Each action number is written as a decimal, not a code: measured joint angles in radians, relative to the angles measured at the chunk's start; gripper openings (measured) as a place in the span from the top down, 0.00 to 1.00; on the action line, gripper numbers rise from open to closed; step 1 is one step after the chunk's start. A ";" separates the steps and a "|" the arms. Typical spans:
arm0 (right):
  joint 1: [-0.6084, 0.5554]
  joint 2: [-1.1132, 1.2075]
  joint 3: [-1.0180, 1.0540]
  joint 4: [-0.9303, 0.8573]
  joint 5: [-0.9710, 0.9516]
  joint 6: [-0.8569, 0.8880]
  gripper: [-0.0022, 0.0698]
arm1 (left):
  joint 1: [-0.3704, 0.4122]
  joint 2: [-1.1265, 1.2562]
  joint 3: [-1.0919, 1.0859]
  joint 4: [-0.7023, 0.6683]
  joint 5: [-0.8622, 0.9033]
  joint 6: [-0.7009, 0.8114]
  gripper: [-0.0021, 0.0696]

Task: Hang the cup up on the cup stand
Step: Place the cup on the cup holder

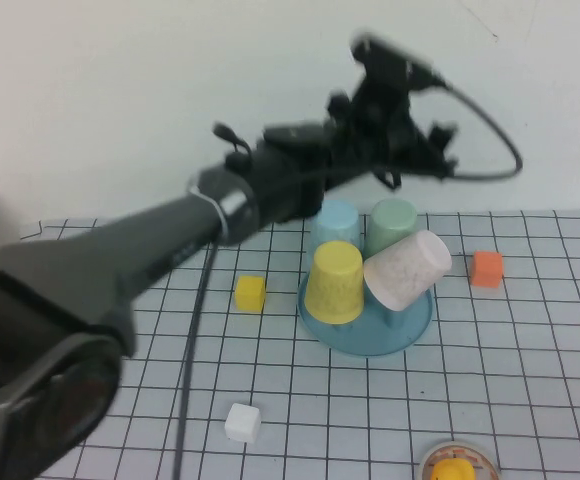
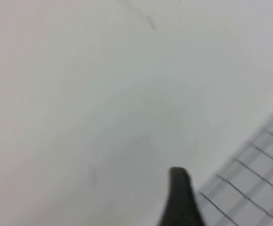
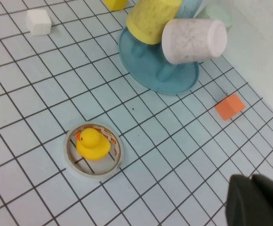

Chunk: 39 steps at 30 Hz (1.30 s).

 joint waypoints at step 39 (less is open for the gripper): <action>-0.489 0.979 -0.439 0.008 -0.496 0.100 0.97 | -0.379 -1.266 0.827 -0.091 -0.978 0.344 0.97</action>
